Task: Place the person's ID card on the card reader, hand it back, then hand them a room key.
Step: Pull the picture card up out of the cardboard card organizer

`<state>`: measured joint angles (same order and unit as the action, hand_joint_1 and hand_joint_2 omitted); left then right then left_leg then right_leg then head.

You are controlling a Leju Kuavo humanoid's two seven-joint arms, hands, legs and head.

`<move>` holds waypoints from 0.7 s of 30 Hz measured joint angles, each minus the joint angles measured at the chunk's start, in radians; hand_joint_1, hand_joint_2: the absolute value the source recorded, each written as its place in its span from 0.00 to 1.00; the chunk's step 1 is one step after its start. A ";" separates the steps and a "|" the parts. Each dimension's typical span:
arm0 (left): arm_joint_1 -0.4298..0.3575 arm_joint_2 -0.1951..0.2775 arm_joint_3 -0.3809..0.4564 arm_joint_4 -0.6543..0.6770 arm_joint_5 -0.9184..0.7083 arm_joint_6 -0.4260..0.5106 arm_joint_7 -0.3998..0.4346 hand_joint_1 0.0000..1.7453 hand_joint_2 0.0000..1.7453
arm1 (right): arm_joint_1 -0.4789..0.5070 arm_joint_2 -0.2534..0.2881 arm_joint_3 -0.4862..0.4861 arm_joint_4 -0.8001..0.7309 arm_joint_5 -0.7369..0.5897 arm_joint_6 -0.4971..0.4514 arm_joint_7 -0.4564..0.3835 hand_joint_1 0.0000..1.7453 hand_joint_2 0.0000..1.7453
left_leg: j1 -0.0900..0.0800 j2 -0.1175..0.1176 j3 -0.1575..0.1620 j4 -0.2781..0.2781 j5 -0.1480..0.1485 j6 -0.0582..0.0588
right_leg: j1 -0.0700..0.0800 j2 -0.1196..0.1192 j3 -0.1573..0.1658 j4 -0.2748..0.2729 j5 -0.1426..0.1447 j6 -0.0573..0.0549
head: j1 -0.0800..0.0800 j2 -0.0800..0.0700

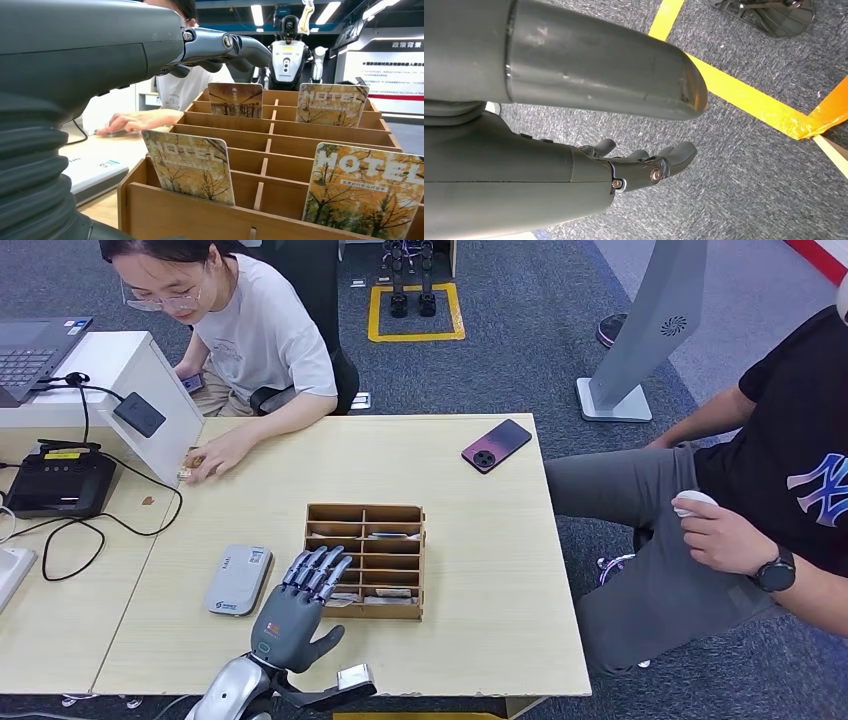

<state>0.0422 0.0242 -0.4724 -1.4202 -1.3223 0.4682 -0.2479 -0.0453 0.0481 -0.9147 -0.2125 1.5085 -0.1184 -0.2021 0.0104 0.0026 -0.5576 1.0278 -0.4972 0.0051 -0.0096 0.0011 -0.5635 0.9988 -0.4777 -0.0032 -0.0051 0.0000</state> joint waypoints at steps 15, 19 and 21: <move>0.000 -0.006 0.016 0.000 -0.030 0.002 0.018 0.00 1.00 | 0.000 0.000 -0.003 0.000 0.002 -0.002 -0.011 0.00 0.00 | 0.000 0.000 0.000 0.000 0.000 0.000 | 0.000 0.000 0.000 0.000 0.000 0.000 | 0.000 0.000; 0.000 -0.008 0.020 0.000 -0.032 0.001 0.020 1.00 1.00 | 0.000 0.000 -0.004 0.000 0.002 -0.004 -0.013 0.00 0.00 | 0.000 0.000 0.000 0.000 0.000 0.000 | 0.000 0.000 0.000 0.000 0.000 0.000 | 0.000 0.000; 0.000 -0.008 0.022 0.000 -0.023 -0.006 0.017 1.00 1.00 | -0.001 0.000 -0.006 0.000 0.003 -0.005 -0.014 0.00 0.00 | 0.000 0.000 0.000 0.000 0.000 0.000 | 0.000 0.000 0.000 0.000 0.000 0.000 | 0.000 0.000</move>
<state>0.0418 0.0162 -0.4504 -1.4202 -1.3454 0.4624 -0.2305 -0.0458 0.0481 -0.9207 -0.2125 1.5110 -0.1235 -0.2166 0.0104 0.0026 -0.5576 1.0278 -0.4972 0.0051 -0.0096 0.0011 -0.5635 0.9988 -0.4777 -0.0032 -0.0053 0.0000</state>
